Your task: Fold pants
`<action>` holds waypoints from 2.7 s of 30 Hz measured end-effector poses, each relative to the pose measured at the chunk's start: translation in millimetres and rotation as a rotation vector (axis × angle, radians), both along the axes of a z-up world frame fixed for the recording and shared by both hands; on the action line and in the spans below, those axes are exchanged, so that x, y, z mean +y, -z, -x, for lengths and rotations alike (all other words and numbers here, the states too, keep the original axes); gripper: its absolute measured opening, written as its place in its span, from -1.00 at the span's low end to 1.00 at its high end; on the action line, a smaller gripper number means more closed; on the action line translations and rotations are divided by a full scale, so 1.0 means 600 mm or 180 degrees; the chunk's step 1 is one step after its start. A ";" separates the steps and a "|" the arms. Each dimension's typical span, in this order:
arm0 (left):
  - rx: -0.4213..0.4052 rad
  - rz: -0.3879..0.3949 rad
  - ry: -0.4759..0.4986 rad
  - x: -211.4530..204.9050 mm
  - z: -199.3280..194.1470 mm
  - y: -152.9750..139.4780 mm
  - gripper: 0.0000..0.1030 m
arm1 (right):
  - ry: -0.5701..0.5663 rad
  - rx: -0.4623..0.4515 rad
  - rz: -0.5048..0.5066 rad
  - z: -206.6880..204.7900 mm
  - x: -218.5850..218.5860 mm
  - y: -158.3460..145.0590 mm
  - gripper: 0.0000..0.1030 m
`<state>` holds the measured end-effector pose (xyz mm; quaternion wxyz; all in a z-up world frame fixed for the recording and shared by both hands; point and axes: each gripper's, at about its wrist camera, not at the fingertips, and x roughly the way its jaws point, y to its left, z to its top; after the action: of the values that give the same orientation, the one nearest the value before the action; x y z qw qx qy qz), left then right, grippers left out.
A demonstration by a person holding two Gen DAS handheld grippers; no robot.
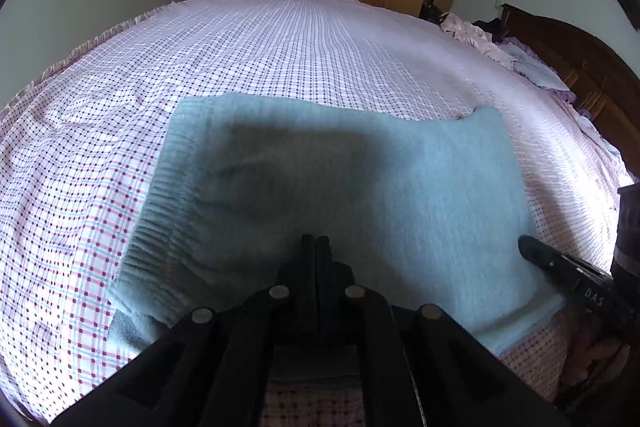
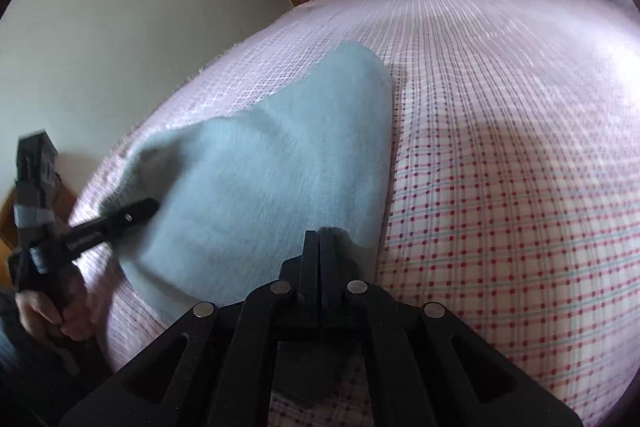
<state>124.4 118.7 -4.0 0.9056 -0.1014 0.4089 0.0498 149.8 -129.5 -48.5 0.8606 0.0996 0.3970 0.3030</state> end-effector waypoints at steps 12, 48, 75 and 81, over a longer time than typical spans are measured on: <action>-0.0228 -0.0079 0.0090 0.001 -0.043 -0.060 -0.99 | 0.0016 -0.0211 -0.0157 -0.096 0.024 -0.076 -1.00; -0.0151 0.0041 -0.0058 0.023 -0.100 -0.002 -0.95 | 0.0457 -0.0224 0.0188 -0.208 0.064 -0.048 -1.00; 0.0055 0.0041 -0.0265 0.031 -0.059 0.011 -0.95 | 0.0073 -0.0001 0.0202 -0.108 0.041 -0.006 -1.00; -0.0026 -0.0266 -0.0194 0.002 -0.039 -0.005 -0.95 | 0.0255 0.0016 0.0053 -0.098 0.013 -0.040 -1.00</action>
<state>147.6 119.7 -1.1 0.9087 -0.0762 0.3995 0.0940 208.6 -121.7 -24.7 0.8719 0.1090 0.3974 0.2646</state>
